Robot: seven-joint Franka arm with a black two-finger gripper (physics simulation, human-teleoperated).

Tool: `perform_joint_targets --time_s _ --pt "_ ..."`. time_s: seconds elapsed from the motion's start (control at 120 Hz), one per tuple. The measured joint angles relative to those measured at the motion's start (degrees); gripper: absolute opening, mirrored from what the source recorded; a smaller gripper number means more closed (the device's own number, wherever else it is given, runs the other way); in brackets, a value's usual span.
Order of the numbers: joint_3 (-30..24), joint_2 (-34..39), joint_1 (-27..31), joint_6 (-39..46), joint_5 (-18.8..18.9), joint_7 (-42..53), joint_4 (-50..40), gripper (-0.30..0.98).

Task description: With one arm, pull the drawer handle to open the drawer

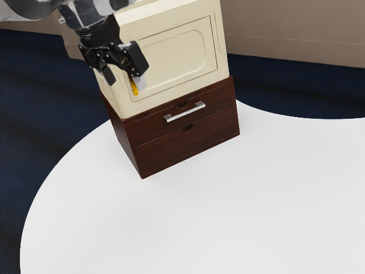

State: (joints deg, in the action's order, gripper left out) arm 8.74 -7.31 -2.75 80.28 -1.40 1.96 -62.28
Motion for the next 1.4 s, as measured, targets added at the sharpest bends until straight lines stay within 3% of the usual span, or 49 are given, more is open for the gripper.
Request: perform_joint_targets --time_s 0.358,0.467,0.617,1.05,1.283,1.4 --pt "-0.60 -2.77 0.36 -0.97 0.06 0.06 -3.64 0.69" --pt "-2.17 -1.38 -0.26 -1.71 4.99 0.50 -4.73 0.69" --pt "-2.60 -2.00 -0.31 5.80 9.41 4.15 -9.12 0.69" --pt "-5.25 -19.94 -0.80 14.25 10.16 10.80 8.81 0.69" --pt "-5.00 -23.53 -1.67 15.28 16.65 13.26 11.78 0.68" --pt "-3.94 -25.45 -1.74 15.47 18.26 14.19 13.09 0.58"
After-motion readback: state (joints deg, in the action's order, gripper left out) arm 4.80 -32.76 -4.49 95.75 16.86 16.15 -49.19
